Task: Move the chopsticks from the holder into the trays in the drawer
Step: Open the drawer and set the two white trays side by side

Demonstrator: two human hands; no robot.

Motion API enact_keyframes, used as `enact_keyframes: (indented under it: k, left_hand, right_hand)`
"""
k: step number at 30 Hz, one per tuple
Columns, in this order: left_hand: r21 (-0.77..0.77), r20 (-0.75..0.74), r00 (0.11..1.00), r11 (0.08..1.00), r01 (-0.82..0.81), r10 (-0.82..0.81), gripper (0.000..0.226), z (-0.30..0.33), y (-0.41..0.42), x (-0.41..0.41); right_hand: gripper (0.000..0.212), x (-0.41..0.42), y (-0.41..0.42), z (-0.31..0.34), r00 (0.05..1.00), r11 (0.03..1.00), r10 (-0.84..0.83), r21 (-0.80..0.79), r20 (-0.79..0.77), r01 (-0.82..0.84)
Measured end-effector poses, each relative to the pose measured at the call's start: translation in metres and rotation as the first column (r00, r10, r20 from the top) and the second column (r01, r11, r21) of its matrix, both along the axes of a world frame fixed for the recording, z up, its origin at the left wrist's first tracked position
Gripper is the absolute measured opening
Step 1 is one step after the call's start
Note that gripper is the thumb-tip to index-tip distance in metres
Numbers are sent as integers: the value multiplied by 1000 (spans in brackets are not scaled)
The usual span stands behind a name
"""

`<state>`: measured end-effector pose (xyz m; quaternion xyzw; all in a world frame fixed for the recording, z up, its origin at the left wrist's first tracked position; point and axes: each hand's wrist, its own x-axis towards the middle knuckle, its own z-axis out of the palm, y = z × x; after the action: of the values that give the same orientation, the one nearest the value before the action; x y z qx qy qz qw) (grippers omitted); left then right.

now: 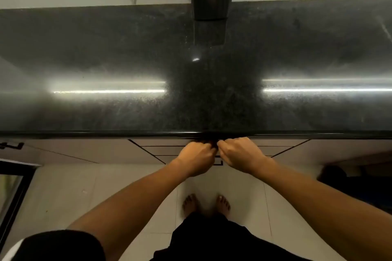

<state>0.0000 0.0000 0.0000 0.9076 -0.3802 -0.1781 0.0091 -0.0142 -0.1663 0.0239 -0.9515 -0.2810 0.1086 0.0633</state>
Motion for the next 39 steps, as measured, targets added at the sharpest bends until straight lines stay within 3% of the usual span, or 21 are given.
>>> enact_keyframes:
  k: [4, 9, 24, 33, 39]
  left_hand:
    - [-52, -91, 978, 980, -195, 189, 52, -19, 3, 0]
    - [2, -153, 956, 967, -255, 252, 58, -40, 11, 3]
    - [16, -277, 914, 953, -302, 295, 59, -48, 18, -6]
    - [10, -296, 898, 941, -338, 326, 59, -43, 13, -22]
    - [-3, -256, 913, 944, -330, 318, 58, -51, 11, -30]
  right_hand:
    - [29, -1, -3, -21, 949, 976, -213, -97, -233, 196]
    - [68, 0, -6, -53, 860, 931, -357, -216, -364, 295]
    - [79, -17, 5, -52, 830, 907, -420, -208, -367, 367]
    - [87, -29, 0, -61, 848, 914, -373, -307, -377, 266]
    - [88, -35, -4, -64, 868, 933, -328, -274, -373, 235]
